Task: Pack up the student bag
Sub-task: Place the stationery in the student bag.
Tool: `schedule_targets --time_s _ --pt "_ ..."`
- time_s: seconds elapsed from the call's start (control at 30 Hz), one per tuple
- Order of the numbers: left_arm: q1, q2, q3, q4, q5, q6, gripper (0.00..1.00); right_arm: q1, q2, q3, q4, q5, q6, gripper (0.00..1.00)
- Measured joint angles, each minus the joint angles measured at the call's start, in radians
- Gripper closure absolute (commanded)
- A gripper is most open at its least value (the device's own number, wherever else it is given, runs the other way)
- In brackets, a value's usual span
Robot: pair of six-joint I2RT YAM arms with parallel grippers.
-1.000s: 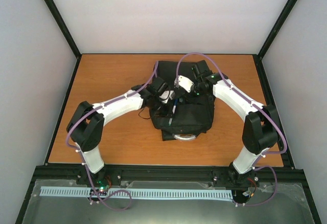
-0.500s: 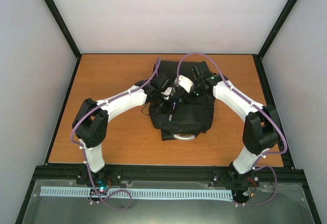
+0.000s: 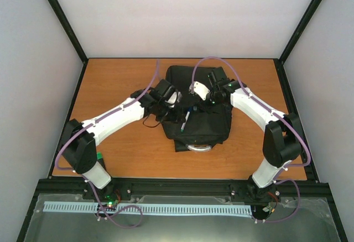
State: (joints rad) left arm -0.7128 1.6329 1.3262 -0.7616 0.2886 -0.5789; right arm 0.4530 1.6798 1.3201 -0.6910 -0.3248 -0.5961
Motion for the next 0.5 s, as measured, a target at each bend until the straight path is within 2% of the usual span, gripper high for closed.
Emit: schedule_targets --time_s 0.2,0.33,0.5 --pt "-0.020 -0.071 -0.097 -0.005 0.003 0.004 0.58 0.000 0.000 0.000 0.000 0.000 0.009 0.97" --pt "-0.055 -0.073 -0.133 -0.007 -0.001 0.006 0.59 0.000 0.000 0.000 0.000 0.000 0.013 0.97" --pt "-0.082 -0.063 -0.145 -0.004 -0.004 0.006 0.67 0.000 0.000 0.000 0.001 -0.001 0.015 0.97"
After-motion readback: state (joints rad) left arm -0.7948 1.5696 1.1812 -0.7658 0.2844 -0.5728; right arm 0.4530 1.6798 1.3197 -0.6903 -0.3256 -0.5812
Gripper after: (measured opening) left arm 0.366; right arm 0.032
